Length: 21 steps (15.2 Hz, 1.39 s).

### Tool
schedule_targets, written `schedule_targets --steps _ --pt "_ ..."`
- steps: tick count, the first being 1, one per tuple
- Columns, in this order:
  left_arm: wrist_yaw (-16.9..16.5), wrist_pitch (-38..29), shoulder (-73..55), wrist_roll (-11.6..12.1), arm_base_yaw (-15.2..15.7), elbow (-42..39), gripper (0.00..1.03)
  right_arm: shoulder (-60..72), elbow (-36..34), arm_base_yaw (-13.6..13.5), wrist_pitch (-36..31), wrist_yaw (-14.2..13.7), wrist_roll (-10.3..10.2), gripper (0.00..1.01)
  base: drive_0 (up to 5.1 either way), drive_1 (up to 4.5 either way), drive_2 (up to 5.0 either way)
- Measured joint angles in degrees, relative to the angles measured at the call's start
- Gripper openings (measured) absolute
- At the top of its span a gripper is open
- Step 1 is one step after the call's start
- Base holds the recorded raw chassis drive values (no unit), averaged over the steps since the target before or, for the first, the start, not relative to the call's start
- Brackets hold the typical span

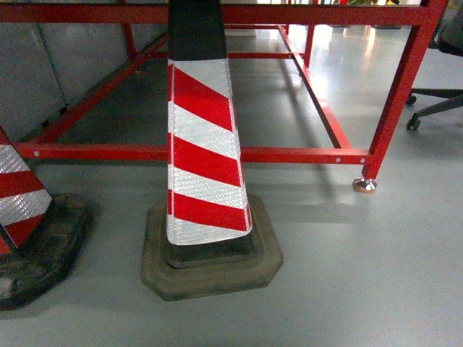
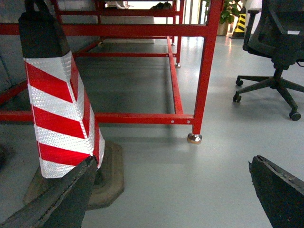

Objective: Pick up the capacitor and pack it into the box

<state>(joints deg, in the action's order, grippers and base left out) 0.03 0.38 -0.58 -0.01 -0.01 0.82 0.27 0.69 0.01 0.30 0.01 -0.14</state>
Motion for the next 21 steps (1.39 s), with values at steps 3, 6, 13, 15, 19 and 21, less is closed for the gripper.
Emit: schedule_targets --steps 3,6,13,15,19,21 --pt "0.02 0.13 0.0 0.0 0.0 0.0 0.44 0.0 0.0 0.0 0.09 0.0 0.0 0.98 0.0 0.0 0.0" --pt "-0.11 0.04 0.0 0.0 0.0 0.0 0.44 0.0 0.0 0.0 0.04 -0.02 0.0 0.98 0.0 0.0 0.0" --pt "-0.09 0.0 0.0 0.04 0.0 0.0 0.44 0.0 0.0 0.0 -0.04 -0.09 -0.02 0.98 0.0 0.0 0.0" --pt "0.04 0.02 0.0 -0.02 0.0 0.0 0.44 0.0 0.0 0.0 0.04 0.02 0.04 0.98 0.0 0.0 0.0" --pt "0.0 0.04 0.0 0.0 0.0 0.0 0.44 0.0 -0.02 0.0 -0.04 0.07 0.0 0.98 0.0 0.0 0.0" --pt "0.07 0.02 0.0 -0.02 0.0 0.0 0.44 0.0 0.0 0.0 -0.04 0.07 0.09 0.98 0.0 0.0 0.0"
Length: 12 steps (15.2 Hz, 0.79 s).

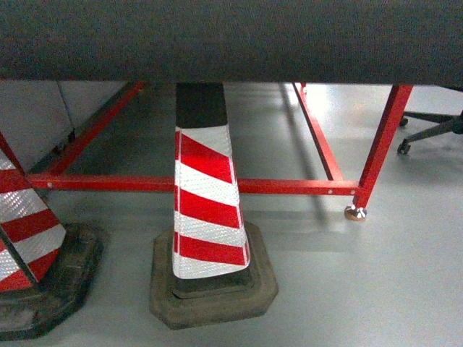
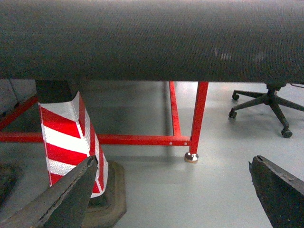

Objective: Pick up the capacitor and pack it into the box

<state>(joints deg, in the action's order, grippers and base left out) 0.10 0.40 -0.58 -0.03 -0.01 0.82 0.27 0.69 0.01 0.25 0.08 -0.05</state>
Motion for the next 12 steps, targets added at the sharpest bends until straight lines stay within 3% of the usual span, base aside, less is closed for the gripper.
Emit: schedule_targets --steps 12 --pt "-0.07 -0.02 0.0 0.02 0.0 0.0 0.44 0.0 0.0 0.0 0.04 -0.07 -0.09 0.98 0.0 0.0 0.0"
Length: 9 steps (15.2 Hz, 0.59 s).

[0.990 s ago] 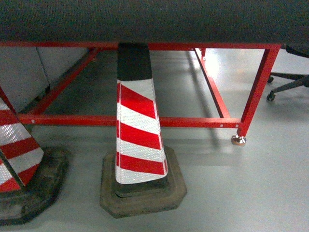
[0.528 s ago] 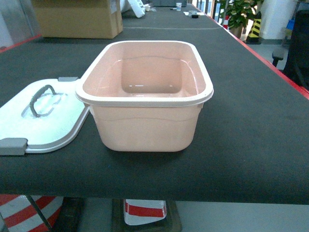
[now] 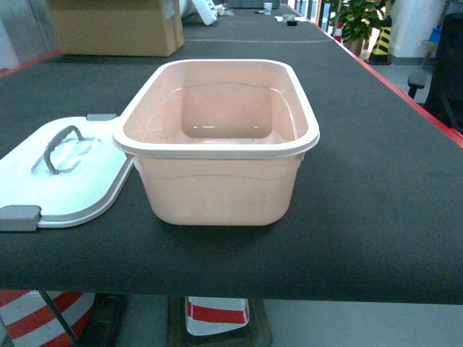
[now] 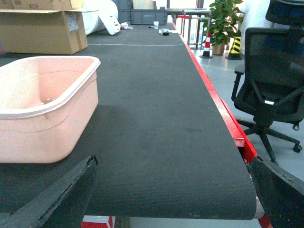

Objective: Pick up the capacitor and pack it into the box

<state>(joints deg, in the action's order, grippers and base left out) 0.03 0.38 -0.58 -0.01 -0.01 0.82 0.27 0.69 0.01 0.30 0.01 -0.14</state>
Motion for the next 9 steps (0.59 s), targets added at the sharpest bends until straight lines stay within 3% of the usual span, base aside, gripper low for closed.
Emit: schedule_targets --steps 9 --pt "0.0 0.0 0.0 0.02 0.0 0.0 0.44 0.0 0.0 0.0 0.0 0.0 -0.02 0.98 0.0 0.0 0.0"
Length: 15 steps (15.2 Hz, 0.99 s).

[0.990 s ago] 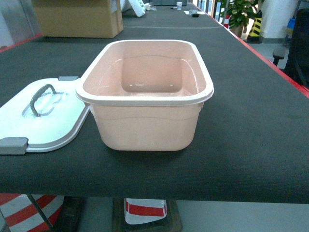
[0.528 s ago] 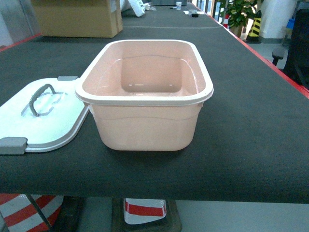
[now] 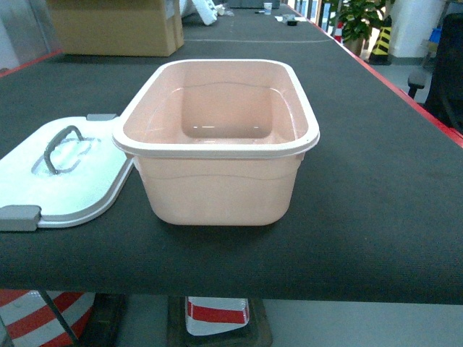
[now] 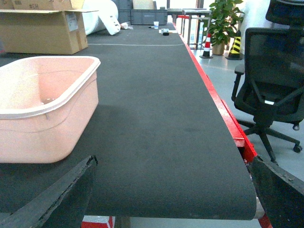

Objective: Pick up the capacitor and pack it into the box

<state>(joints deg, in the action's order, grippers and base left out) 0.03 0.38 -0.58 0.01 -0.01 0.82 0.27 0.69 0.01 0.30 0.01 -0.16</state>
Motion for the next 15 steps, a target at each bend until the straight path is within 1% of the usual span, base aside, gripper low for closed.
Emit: schedule_targets --steps 2,3,4,5,6,7,8,9,10,12,14,15 --pt "0.0 0.0 0.0 -0.02 0.0 0.0 0.44 0.0 0.0 0.0 0.0 0.0 0.02 0.98 0.0 0.0 0.0" --pt "4.83 -1.27 -1.31 0.59 -1.7 0.02 0.44 0.0 0.0 0.0 0.0 0.02 0.02 0.98 0.0 0.0 0.0" --pt "9.97 -9.25 -8.44 1.22 -2.75 0.26 0.44 0.0 0.0 0.0 -0.02 0.02 0.02 0.98 0.0 0.0 0.0" --pt "9.75 -20.11 -21.31 1.68 -2.67 0.92 0.44 0.0 0.0 0.0 0.0 0.02 0.02 0.98 0.0 0.0 0.0" --pt "9.33 -27.36 -29.79 1.73 -3.78 3.23 0.44 0.0 0.0 0.0 0.02 0.0 0.02 0.98 0.0 0.0 0.0" --pt "9.33 -35.04 -38.71 1.99 -6.08 7.98 0.44 0.0 0.0 0.0 0.0 0.02 0.0 0.98 0.0 0.0 0.0" --pt "9.86 -42.36 -48.98 3.1 -9.4 15.41 0.44 0.0 0.0 0.0 0.0 0.0 0.02 0.98 0.0 0.0 0.0" --pt "10.56 -45.13 -54.66 3.48 -11.37 19.85 0.44 0.0 0.0 0.0 0.0 0.0 0.02 0.98 0.0 0.0 0.0" --pt "10.91 -46.14 -61.61 3.43 -13.68 25.53 0.44 0.0 -0.02 0.0 0.02 0.0 0.02 0.98 0.0 0.0 0.0" --pt "12.41 -45.07 -76.48 3.23 -18.53 36.98 0.44 0.0 0.0 0.0 0.0 0.0 0.0 0.98 0.0 0.0 0.0" --pt "13.86 -43.5 -88.19 2.99 -21.44 47.08 0.44 0.0 0.0 0.0 0.0 0.0 0.02 0.98 0.0 0.0 0.0" --pt "14.36 -43.28 -93.07 3.04 -22.29 51.76 0.44 0.0 0.0 0.0 0.0 0.0 0.02 0.98 0.0 0.0 0.0"
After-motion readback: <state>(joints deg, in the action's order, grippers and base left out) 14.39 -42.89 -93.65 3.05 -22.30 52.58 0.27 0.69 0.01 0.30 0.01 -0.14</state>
